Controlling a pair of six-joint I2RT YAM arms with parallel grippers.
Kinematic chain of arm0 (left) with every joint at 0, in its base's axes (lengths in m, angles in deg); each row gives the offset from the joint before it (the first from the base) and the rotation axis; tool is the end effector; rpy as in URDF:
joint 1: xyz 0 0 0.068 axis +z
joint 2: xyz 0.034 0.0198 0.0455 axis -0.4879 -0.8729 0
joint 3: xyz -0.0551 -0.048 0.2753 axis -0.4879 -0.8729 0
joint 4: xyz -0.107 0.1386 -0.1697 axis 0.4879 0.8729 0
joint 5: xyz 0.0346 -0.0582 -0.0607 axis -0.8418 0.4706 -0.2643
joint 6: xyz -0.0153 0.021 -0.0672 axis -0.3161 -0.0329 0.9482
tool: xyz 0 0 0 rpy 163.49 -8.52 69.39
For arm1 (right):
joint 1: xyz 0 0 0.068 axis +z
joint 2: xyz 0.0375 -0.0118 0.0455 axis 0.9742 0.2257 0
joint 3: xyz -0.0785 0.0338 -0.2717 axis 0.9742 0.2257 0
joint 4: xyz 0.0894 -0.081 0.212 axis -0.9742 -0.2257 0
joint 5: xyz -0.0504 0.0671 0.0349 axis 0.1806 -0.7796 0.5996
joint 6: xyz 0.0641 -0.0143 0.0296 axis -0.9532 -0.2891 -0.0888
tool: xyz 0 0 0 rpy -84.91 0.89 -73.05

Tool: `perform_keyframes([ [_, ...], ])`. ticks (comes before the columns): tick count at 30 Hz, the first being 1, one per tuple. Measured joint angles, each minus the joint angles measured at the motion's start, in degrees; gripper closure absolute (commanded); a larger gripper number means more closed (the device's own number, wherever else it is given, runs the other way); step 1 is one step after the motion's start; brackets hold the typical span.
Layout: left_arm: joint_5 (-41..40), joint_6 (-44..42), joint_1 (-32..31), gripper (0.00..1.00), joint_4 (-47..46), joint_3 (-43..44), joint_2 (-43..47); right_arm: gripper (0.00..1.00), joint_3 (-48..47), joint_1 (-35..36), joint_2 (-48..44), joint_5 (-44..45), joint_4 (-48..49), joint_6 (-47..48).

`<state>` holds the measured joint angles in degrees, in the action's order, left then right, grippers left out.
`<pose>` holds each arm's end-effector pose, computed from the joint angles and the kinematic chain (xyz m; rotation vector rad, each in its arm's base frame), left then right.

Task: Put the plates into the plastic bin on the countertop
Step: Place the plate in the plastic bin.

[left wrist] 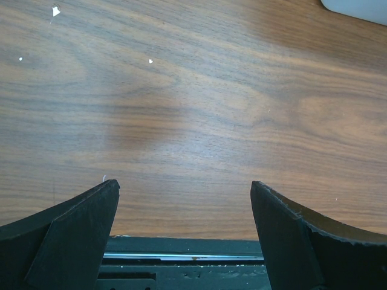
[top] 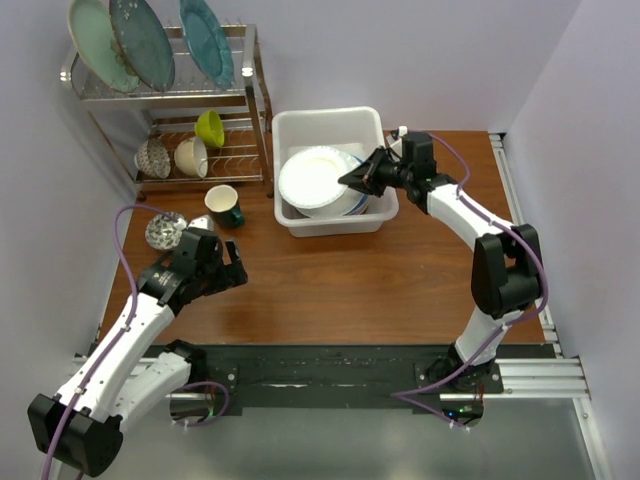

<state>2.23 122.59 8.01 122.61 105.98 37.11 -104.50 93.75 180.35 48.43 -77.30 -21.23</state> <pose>0.1361 -0.0436 0.2493 -0.4379 2.4813 -0.2465 0.3846 0.1518 0.2863 0.3934 2.2259 1.4022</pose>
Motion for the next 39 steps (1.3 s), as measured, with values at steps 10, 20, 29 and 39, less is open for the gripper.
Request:
perform_keyframes([
  [10, 0.0, 0.0, 0.0, 0.05, 0.0, 0.0, -0.7, 1.0, -4.6, -0.8, 5.6, 3.2, -2.3, 4.2],
  [20, 0.0, 0.0, 0.0, 0.05, -0.1, 0.0, -0.7, 0.98, -7.5, -2.3, 8.6, 4.5, -5.7, 8.4],
  [29, 0.0, 0.0, 0.0, 0.05, -0.2, 0.0, -1.0, 0.86, -7.6, -2.6, 8.6, 4.7, -6.7, 10.7],
  [39, 0.0, -0.1, 0.0, 0.05, -0.3, 0.0, -1.0, 0.57, -7.6, -3.0, 8.4, 4.8, -10.0, 14.2],
])
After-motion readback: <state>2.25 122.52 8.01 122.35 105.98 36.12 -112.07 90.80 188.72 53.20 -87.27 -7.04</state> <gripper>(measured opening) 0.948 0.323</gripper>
